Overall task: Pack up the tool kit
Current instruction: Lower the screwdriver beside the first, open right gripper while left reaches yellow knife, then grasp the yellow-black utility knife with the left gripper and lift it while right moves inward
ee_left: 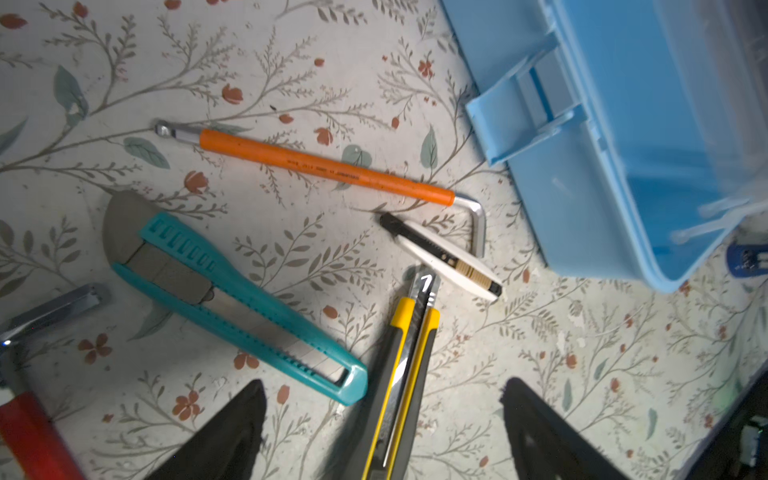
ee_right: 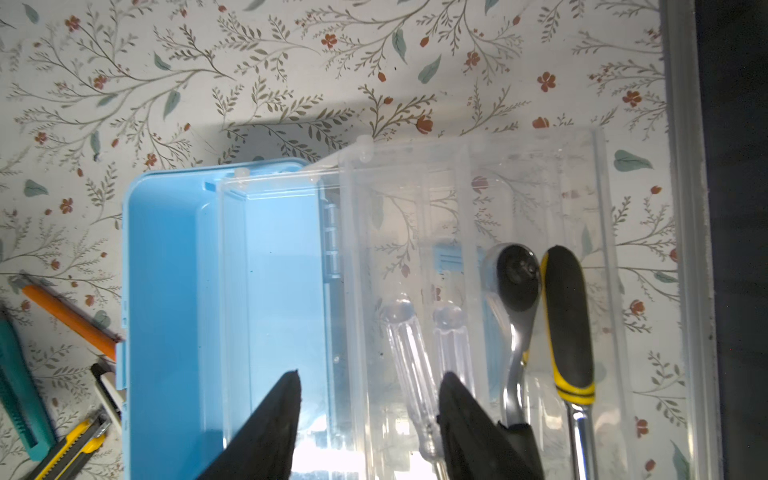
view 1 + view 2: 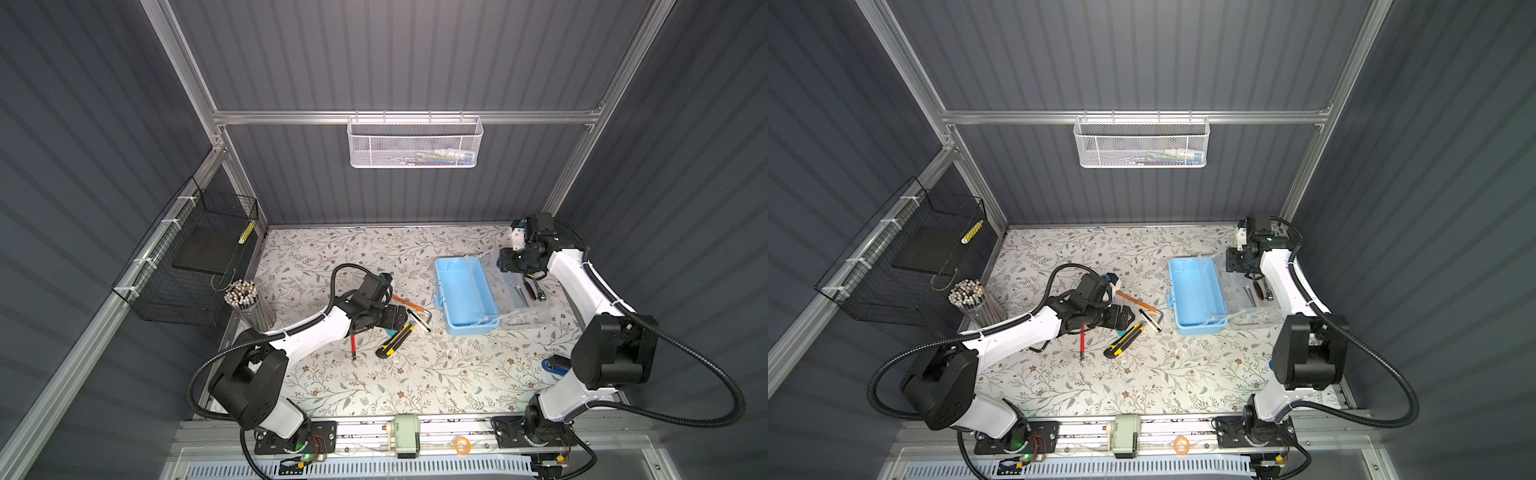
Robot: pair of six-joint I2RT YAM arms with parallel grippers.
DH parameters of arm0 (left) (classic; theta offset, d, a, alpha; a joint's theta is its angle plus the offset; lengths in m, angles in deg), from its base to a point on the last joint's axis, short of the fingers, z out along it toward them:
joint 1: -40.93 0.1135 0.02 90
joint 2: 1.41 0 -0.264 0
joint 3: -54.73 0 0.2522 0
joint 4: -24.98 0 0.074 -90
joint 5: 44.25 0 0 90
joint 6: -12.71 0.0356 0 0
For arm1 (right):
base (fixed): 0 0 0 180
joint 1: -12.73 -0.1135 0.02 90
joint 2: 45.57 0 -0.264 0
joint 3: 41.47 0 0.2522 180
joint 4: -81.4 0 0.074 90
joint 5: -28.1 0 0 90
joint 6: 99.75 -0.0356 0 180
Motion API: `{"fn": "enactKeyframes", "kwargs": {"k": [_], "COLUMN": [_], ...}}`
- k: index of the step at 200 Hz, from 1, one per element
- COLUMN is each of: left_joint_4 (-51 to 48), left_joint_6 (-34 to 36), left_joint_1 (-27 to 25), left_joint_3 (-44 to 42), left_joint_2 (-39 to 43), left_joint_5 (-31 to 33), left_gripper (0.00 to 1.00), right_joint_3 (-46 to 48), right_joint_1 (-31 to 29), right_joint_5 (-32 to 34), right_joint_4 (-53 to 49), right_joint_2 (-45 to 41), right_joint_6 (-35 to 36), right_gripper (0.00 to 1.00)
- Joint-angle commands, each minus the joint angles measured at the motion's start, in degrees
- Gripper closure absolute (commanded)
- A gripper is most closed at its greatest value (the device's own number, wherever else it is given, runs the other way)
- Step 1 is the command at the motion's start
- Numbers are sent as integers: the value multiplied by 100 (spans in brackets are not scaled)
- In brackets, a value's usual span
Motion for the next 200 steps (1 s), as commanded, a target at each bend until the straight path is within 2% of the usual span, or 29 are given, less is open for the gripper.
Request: {"fn": "enactKeyframes", "kwargs": {"k": [1,47,93,138,150,187,200], "left_joint_4": [-329,-470,-788,-810,-837,-1030,-1071], "left_joint_6": [244,371,582,655,673,721,726], "left_joint_1": [-17,-149,-553,-772,-801,-859,-865], "left_joint_3": [-139,-146,74,71,89,207,208], "left_joint_2": [-196,-409,-751,-930,-1012,-1225,-1229], "left_joint_5": [-185,19,480,639,687,832,873], "left_gripper": [16,18,17,18,21,44,47], "right_joint_3": [153,225,264,279,292,327,343], "right_joint_1": [-20,-16,-21,-12,-15,-12,-13], "right_joint_5": [-217,-293,-466,-505,-505,-468,-438], "right_joint_4": [152,205,248,282,288,286,280], "right_joint_2": [-253,-436,-525,-561,-560,-602,-615], "right_joint_6": [-180,-237,-281,-305,-305,-293,-290], "right_gripper": [43,42,41,40,39,39,39]}}
